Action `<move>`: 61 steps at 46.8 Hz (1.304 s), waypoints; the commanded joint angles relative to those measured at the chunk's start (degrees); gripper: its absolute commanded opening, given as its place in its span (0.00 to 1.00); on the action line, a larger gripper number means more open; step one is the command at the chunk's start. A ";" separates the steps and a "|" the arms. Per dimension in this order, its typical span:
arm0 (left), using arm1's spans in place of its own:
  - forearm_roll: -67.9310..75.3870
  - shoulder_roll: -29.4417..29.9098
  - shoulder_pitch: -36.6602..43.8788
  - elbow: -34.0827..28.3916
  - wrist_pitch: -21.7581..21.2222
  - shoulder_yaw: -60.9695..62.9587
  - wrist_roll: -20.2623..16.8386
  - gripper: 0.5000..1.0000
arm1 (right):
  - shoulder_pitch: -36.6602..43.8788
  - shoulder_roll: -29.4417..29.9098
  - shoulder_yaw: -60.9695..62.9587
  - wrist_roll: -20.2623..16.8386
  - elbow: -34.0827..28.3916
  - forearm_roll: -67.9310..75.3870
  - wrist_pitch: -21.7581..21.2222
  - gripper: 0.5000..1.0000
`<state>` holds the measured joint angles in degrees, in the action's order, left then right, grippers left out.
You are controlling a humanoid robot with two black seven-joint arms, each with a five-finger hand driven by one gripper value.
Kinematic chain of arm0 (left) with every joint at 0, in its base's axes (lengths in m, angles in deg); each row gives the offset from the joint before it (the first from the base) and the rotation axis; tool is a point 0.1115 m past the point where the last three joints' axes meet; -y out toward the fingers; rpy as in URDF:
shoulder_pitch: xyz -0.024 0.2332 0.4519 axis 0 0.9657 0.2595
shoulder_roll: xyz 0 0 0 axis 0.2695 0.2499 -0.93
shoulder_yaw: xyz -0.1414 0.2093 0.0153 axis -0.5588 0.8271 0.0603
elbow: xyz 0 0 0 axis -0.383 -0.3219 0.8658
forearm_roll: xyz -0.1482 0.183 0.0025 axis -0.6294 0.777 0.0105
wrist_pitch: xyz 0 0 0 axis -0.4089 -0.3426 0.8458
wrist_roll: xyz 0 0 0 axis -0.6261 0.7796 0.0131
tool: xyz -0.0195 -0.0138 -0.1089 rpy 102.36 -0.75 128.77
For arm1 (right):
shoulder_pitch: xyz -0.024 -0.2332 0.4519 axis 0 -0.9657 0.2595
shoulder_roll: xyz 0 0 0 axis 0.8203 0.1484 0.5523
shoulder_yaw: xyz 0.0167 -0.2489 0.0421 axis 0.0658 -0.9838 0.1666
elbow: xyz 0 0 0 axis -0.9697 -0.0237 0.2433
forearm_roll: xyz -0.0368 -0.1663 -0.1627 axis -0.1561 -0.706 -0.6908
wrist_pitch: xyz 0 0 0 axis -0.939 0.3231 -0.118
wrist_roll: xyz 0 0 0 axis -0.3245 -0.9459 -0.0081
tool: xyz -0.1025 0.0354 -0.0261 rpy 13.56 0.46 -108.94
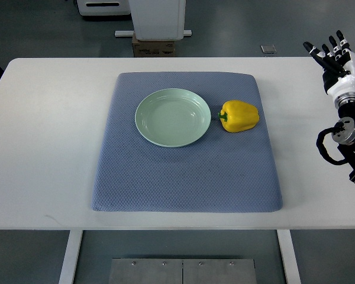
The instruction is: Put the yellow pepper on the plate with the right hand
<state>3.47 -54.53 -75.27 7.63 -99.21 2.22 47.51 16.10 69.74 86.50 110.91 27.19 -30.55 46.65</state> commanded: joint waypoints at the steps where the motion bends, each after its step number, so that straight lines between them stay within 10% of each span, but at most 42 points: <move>1: -0.11 0.00 0.03 0.00 0.00 0.00 0.01 1.00 | 0.00 -0.06 0.00 -0.01 -0.01 0.00 0.00 1.00; 61: -0.11 0.00 -0.06 0.00 0.00 0.00 -0.08 1.00 | -0.44 0.03 0.09 0.08 -0.01 0.00 0.00 1.00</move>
<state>3.37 -54.53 -75.33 7.63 -99.19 2.22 47.42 15.67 69.77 86.50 110.95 27.18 -30.56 46.65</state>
